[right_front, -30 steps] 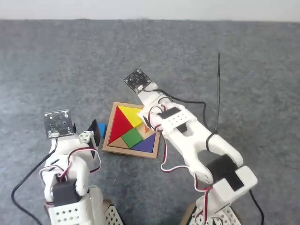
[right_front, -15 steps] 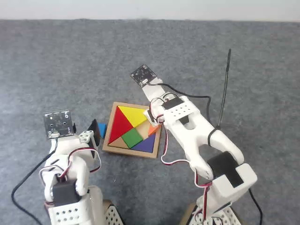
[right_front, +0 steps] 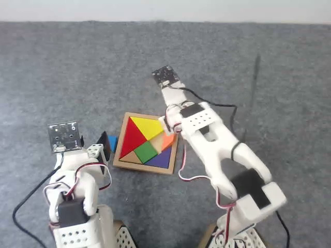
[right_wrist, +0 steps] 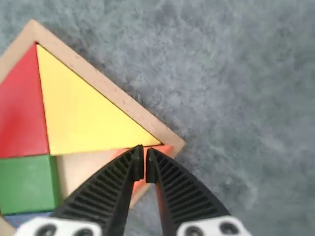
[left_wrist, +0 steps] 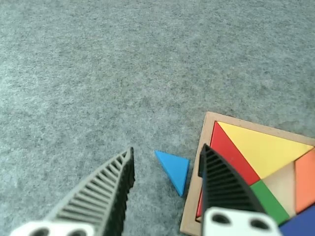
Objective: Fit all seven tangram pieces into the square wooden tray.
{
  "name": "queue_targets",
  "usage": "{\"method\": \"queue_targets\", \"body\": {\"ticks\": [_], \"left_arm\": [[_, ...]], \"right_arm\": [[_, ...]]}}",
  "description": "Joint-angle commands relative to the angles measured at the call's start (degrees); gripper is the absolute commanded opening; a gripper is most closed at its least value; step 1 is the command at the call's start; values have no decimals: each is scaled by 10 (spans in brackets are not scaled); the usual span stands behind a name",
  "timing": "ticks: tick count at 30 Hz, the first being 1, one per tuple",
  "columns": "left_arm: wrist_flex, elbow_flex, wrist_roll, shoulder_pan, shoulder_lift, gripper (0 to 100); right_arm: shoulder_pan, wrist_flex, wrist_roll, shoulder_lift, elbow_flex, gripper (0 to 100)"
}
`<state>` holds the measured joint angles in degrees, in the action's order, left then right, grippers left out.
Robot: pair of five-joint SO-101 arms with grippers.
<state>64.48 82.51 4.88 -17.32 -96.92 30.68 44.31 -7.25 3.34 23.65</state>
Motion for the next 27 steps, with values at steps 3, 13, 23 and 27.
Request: {"method": "queue_targets", "body": {"ticks": [3,13,23,27], "left_arm": [[-13,-4,6,-1,-6,206],[-14,-3,6,-1,-6,206],[-15,-2,6,-1,-6,206],[-15,-2,6,-1,-6,206]], "right_arm": [[-7,5,-55,-162,78,8],[43,-169,-51,-107,220,7],[44,-74,-50,-59,141,7],[44,-44,-49,-112,141,7]]}}
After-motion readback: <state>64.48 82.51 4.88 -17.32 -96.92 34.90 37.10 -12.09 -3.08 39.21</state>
